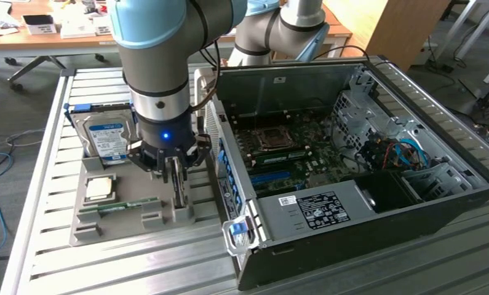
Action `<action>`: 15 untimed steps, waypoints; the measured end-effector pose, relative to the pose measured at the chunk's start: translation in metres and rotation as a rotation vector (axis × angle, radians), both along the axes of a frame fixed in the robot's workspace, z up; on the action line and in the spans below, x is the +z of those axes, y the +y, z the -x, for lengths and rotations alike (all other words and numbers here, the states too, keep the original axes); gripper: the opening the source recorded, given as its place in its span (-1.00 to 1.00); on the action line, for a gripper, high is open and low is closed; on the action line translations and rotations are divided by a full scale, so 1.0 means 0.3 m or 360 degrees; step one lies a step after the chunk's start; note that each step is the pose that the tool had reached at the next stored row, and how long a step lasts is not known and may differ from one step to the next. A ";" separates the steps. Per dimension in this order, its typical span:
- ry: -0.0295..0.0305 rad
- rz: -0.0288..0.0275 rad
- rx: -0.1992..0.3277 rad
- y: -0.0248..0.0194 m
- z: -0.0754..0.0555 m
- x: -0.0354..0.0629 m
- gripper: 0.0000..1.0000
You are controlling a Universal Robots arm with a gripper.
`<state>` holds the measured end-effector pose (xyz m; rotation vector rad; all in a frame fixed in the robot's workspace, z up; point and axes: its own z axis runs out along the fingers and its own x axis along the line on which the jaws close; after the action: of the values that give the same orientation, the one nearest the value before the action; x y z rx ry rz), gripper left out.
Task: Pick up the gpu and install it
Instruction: 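Pick up the gpu and move the gpu toward the slot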
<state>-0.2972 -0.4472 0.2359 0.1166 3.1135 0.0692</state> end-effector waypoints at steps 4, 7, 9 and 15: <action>0.00003 0.00003 0.0000 0.000 0.000 -0.005 -0.17; 0.00003 0.00003 0.0000 0.000 0.000 -0.008 -0.17; 0.00003 0.00003 0.0000 0.000 0.000 -0.010 -0.17; 0.00003 0.00003 0.0000 0.000 0.000 -0.013 -0.17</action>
<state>-0.2972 -0.4472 0.2321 0.1166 3.1137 0.0689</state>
